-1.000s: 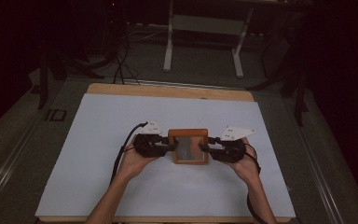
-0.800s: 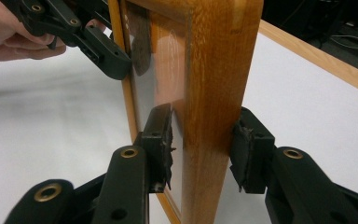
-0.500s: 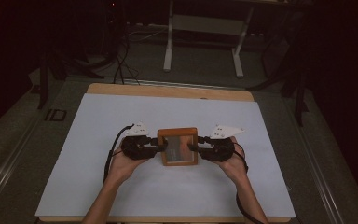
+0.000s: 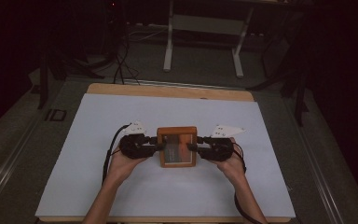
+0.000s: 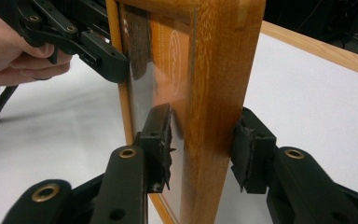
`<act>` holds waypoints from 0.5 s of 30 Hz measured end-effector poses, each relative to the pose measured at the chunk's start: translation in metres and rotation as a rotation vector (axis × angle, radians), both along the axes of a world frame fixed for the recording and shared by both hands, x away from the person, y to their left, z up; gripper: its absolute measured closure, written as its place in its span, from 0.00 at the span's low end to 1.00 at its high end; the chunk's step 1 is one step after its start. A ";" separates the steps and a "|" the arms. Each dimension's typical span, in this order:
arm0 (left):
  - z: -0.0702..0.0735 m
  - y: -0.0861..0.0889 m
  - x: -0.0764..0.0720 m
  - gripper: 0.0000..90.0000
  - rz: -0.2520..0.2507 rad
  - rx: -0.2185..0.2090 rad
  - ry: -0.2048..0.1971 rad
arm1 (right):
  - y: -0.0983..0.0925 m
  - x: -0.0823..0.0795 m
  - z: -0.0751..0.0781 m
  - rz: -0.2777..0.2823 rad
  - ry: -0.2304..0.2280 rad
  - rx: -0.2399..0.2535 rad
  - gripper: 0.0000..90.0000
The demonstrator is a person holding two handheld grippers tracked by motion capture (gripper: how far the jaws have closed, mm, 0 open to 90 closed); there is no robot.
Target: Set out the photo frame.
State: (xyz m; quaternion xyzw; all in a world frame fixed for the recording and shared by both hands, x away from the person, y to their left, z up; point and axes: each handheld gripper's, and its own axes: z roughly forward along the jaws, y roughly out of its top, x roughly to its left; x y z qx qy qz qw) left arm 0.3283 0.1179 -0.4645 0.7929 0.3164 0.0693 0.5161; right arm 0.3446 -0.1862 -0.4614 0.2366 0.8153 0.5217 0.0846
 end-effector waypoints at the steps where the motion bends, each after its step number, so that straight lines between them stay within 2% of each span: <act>1: 0.000 0.000 0.000 0.71 0.002 -0.004 -0.001 | 0.000 0.000 0.000 0.000 0.000 0.000 0.68; 6: -0.002 -0.003 0.003 0.71 0.004 -0.012 0.001 | -0.003 0.002 -0.003 -0.010 0.022 0.016 0.68; 15: -0.003 0.002 0.002 0.71 0.013 0.012 -0.005 | 0.001 0.003 -0.009 -0.009 0.035 0.023 0.68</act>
